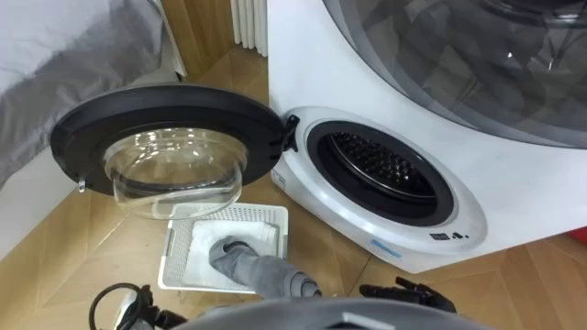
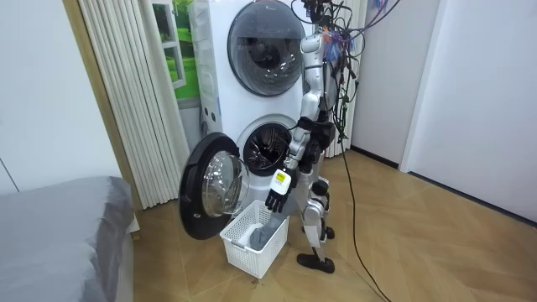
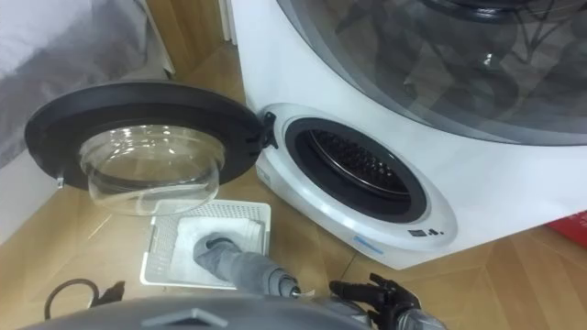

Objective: Put towel into washing machine

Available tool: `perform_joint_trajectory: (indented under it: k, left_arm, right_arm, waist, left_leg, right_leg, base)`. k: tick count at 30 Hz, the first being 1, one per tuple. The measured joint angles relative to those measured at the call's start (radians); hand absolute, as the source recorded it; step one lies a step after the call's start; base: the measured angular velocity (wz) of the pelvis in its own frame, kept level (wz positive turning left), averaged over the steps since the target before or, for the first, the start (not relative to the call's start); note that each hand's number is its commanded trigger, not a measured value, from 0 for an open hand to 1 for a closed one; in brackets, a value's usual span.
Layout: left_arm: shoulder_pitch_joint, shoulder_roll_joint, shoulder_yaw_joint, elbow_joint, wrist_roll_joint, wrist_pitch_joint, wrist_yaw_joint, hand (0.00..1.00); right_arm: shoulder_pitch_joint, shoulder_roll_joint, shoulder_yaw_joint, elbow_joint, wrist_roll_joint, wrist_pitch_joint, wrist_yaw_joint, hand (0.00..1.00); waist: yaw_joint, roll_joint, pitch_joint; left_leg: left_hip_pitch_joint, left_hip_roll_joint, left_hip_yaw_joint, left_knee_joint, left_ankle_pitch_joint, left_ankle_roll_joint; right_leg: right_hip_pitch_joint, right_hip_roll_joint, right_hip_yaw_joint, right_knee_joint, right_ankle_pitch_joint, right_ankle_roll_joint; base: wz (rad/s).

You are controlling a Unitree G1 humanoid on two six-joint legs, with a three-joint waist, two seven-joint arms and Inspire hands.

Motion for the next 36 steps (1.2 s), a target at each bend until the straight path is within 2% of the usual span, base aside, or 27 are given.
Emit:
perform_joint_trajectory:
  k: [10,12,14,17,20,23,25,27,29,30,31,33,34,36]
  left_arm:
    - [-0.007,0.000,-0.002,0.001,-0.008,-0.015,0.016,0.00]
    - [-0.011,0.000,-0.010,0.000,-0.008,-0.022,0.030,0.00]
    - [-0.024,0.001,-0.022,0.000,-0.008,-0.031,0.033,0.00]
    - [-0.042,0.001,-0.042,0.005,-0.012,-0.054,0.034,0.00]
    - [-0.094,-0.001,-0.061,0.057,-0.022,-0.079,0.034,0.00]
    - [-0.151,-0.010,-0.116,0.098,-0.005,-0.099,0.043,0.00]
    - [-0.217,-0.029,-0.133,0.135,0.002,-0.107,0.055,0.00]
    - [-0.273,-0.037,-0.164,0.165,0.007,-0.110,0.056,0.00]
    - [-0.327,-0.045,-0.194,0.179,0.047,-0.110,0.056,0.00]
    - [-0.358,-0.048,-0.211,0.188,0.072,-0.115,0.056,0.00]
    - [-0.387,-0.052,-0.235,0.195,0.097,-0.116,0.056,0.00]
    - [-0.434,-0.062,-0.271,0.197,0.128,-0.117,0.059,0.00]
    - [-0.455,-0.069,-0.292,0.197,0.151,-0.117,0.064,0.00]
    - [-0.485,-0.076,-0.331,0.196,0.161,-0.118,0.074,0.00]
  right_arm:
    - [0.004,-0.002,0.018,-0.035,-0.062,-0.022,-0.002,0.00]
    - [0.003,-0.001,0.021,-0.038,-0.063,-0.026,-0.005,0.00]
    - [-0.001,-0.001,0.029,-0.038,-0.063,-0.032,-0.017,0.00]
    - [-0.009,-0.002,0.040,-0.037,-0.067,-0.037,-0.029,0.00]
    - [-0.047,-0.002,0.049,-0.016,-0.095,-0.052,-0.037,0.00]
    - [-0.099,0.000,0.080,0.018,-0.103,-0.065,-0.065,0.00]
    - [-0.149,0.002,0.099,0.029,-0.112,-0.066,-0.084,0.00]
    - [-0.192,0.010,0.113,0.053,-0.114,-0.065,-0.092,0.00]
    - [-0.238,0.018,0.128,0.059,-0.122,-0.064,-0.105,0.00]
    - [-0.260,0.026,0.129,0.061,-0.127,-0.064,-0.115,0.00]
    - [-0.280,0.031,0.130,0.061,-0.126,-0.066,-0.121,0.00]
    - [-0.308,0.036,0.150,0.061,-0.127,-0.064,-0.134,0.00]
    - [-0.325,0.041,0.169,0.060,-0.126,-0.064,-0.148,0.00]
    - [-0.338,0.041,0.195,0.053,-0.116,-0.064,-0.161,0.00]
  waist:
    - [0.003,-0.004,-0.0002]
    - [0.001,-0.002,-0.0030]
    - [0.001,0.000,-0.0061]
    - [0.000,0.007,-0.0066]
    - [-0.002,0.016,-0.0021]
    - [-0.007,0.031,0.0059]
    - [-0.023,0.050,0.0191]
    - [-0.028,0.057,0.0267]
    - [-0.029,0.054,0.0360]
    - [-0.030,0.047,0.0477]
    - [-0.035,0.041,0.0558]
    - [-0.052,0.035,0.0615]
    - [-0.054,0.028,0.0682]
    - [-0.063,0.030,0.0718]
  left_leg:
    - [-0.002,0.000,0.006,-0.006,0.000,0.000]
    - [-0.013,0.000,0.006,-0.004,0.000,0.000]
    - [-0.035,0.000,0.008,0.000,0.000,0.000]
    - [-0.062,0.000,0.013,0.010,0.000,0.000]
    - [-0.104,0.000,0.019,0.023,0.001,0.001]
    - [-0.172,-0.002,0.026,0.050,0.001,0.002]
    - [-0.247,-0.006,0.025,0.088,0.002,0.003]
    - [-0.297,-0.010,0.026,0.103,0.007,0.005]
    - [-0.350,-0.014,0.032,0.129,0.008,0.006]
    - [-0.380,-0.016,0.038,0.145,0.008,0.006]
    - [-0.414,-0.019,0.041,0.163,0.009,0.007]
    - [-0.471,-0.024,0.042,0.195,0.011,0.010]
    - [-0.502,-0.025,0.053,0.211,0.012,0.011]
    - [-0.567,-0.027,0.055,0.249,0.011,0.012]
  right_leg:
    - [-0.004,0.001,-0.004,-0.001,0.000,0.000]
    - [-0.014,0.000,-0.005,0.000,0.000,0.000]
    - [-0.036,0.000,-0.004,0.002,0.004,0.000]
    - [-0.062,-0.001,-0.004,0.008,0.008,0.000]
    - [-0.111,-0.002,-0.005,0.033,0.008,0.000]
    - [-0.174,-0.007,-0.030,0.063,0.010,0.000]
    - [-0.249,-0.014,-0.042,0.099,0.011,-0.001]
    - [-0.309,-0.018,-0.041,0.134,0.011,-0.002]
    - [-0.372,-0.018,-0.028,0.174,0.011,-0.002]
    - [-0.409,-0.020,-0.023,0.197,0.011,-0.002]
    - [-0.445,-0.024,-0.022,0.215,0.011,-0.002]
    - [-0.502,-0.030,-0.022,0.244,0.011,-0.001]
    - [-0.538,-0.031,-0.013,0.264,0.012,0.000]
    - [-0.599,-0.033,-0.011,0.284,0.014,0.002]
  base:
    - [-0.01]
    - [0.00]
    - [-0.02]
    - [-0.06]
    - [-0.08]
    - [-0.06]
    - [0.04]
    - [-0.04]
    - [-0.13]
    - [-0.15]
    - [-0.10]
    - [-0.02]
    - [-0.07]
    - [-0.04]
